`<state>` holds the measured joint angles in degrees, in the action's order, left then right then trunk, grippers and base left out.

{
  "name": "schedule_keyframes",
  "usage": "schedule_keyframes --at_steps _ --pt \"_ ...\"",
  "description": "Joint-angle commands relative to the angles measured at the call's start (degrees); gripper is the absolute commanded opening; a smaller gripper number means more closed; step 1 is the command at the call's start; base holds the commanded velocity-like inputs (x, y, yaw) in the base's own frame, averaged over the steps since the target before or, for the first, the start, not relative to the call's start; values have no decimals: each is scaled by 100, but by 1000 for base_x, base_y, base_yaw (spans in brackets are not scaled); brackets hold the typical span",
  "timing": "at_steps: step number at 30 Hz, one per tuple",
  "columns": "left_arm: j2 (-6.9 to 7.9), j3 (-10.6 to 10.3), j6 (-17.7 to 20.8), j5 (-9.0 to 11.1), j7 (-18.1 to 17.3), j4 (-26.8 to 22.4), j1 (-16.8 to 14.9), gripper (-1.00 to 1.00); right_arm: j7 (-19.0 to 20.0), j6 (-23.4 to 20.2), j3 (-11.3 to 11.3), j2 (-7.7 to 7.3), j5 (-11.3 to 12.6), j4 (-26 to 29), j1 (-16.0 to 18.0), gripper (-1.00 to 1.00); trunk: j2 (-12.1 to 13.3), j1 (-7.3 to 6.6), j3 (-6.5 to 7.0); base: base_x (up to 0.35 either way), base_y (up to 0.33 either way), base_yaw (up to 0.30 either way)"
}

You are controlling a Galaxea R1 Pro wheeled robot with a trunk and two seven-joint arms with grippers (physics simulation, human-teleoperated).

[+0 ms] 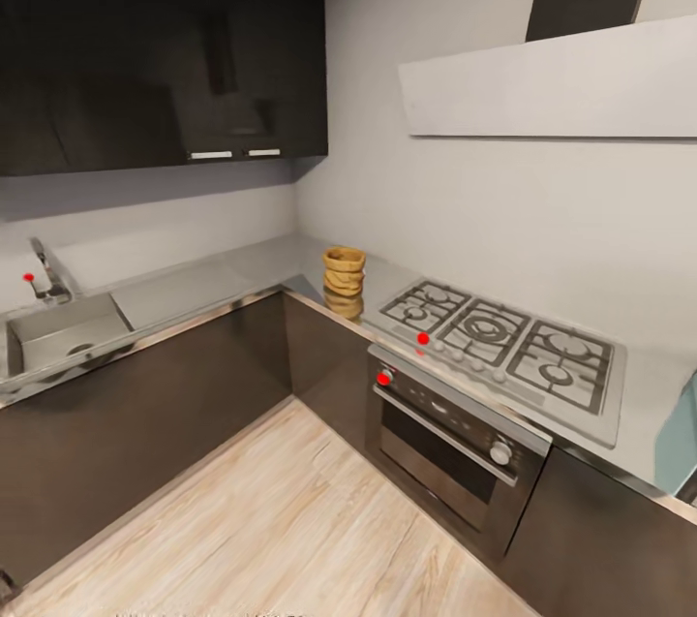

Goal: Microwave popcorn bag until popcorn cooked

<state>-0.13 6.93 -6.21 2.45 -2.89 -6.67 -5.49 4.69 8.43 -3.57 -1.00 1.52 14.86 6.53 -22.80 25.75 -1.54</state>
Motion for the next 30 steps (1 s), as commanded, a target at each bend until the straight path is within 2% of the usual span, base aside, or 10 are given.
schedule_keyframes --at_steps 1,16,22,30 --pt "2 38 -18 29 -29 8 10 100 0 18 -37 -5 15 -6 1 100 -12 3 -13 0 0 276" --pt "25 68 -3 39 -18 8 40 100 -126 23 -47 10 15 -18 -12 100 -12 3 -13 0 0 277" --pt "27 63 20 36 -10 8 40 100 -164 26 -177 12 15 -18 -12 100 -12 3 -13 0 0 279" --pt "31 69 23 36 -10 8 40 100 -161 22 -187 12 15 -18 -12 100 -12 3 -13 0 0 279"
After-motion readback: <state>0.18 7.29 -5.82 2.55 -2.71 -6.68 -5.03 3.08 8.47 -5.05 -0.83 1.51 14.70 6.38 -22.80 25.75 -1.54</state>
